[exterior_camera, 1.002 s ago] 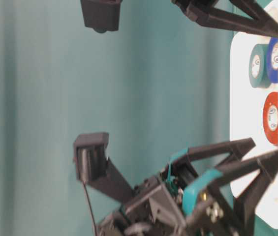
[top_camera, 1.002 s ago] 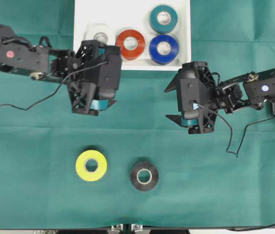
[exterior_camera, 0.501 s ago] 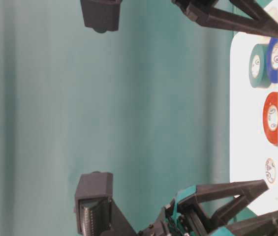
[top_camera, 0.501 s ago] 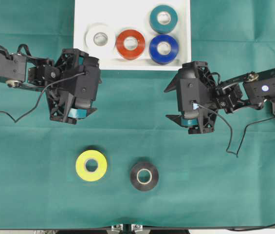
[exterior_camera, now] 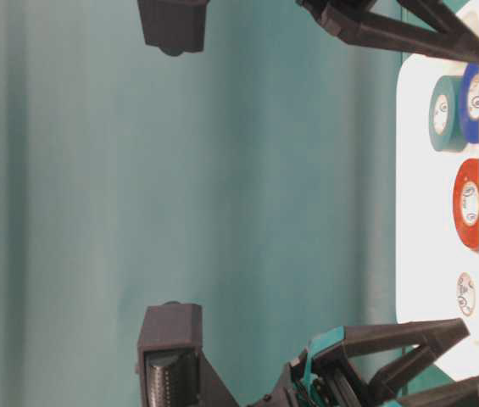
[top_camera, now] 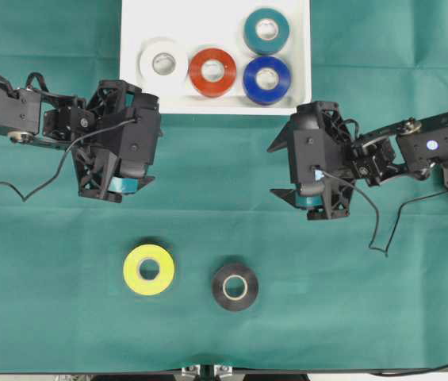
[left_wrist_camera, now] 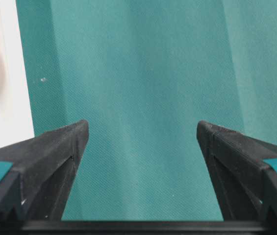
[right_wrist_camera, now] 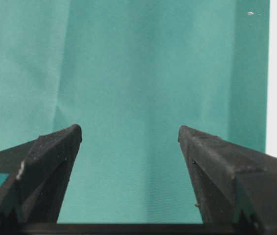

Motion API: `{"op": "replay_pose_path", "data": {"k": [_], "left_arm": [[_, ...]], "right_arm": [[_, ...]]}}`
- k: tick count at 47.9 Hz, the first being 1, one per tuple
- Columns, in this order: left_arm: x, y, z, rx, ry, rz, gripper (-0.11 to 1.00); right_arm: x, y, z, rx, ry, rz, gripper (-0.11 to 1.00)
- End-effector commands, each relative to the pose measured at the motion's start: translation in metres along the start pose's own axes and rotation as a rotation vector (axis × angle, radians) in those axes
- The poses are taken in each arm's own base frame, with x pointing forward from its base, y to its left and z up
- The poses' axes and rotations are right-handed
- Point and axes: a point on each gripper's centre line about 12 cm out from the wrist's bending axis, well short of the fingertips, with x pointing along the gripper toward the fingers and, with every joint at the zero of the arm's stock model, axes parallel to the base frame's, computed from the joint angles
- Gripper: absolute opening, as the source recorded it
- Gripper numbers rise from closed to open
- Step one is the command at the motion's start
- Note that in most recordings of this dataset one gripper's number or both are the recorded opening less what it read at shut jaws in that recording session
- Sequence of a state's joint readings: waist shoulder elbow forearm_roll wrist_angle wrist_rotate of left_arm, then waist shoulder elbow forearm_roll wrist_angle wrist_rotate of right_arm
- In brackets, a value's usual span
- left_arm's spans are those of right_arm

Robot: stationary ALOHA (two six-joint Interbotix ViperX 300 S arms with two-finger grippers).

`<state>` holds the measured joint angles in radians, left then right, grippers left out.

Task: Put the tape alternately from left to right into the white case.
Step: 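Move the right gripper down onto the black tape roll and grip it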

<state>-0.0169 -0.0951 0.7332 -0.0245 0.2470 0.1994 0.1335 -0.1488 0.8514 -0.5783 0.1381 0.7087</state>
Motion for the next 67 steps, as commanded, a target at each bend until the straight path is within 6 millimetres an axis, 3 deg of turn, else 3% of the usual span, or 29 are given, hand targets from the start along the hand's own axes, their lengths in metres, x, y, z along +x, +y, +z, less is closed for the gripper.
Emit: {"op": "replay_pose_path", "data": {"k": [1, 26, 67], "left_arm": [[-0.008, 0.000, 0.008, -0.002, -0.038, 0.004, 0.65], [-0.007, -0.001, 0.000, -0.010, -0.019, 0.001, 0.65], [-0.006, -0.008, -0.003, 0.003, -0.011, -0.012, 0.65]], "right_arm": [[-0.005, 0.008, 0.012, -0.004, -0.041, 0.023, 0.87], [-0.007, 0.045, 0.016, 0.037, -0.082, 0.141, 0.87], [0.036, 0.090, 0.029, -0.006, -0.029, 0.187, 0.87]]}}
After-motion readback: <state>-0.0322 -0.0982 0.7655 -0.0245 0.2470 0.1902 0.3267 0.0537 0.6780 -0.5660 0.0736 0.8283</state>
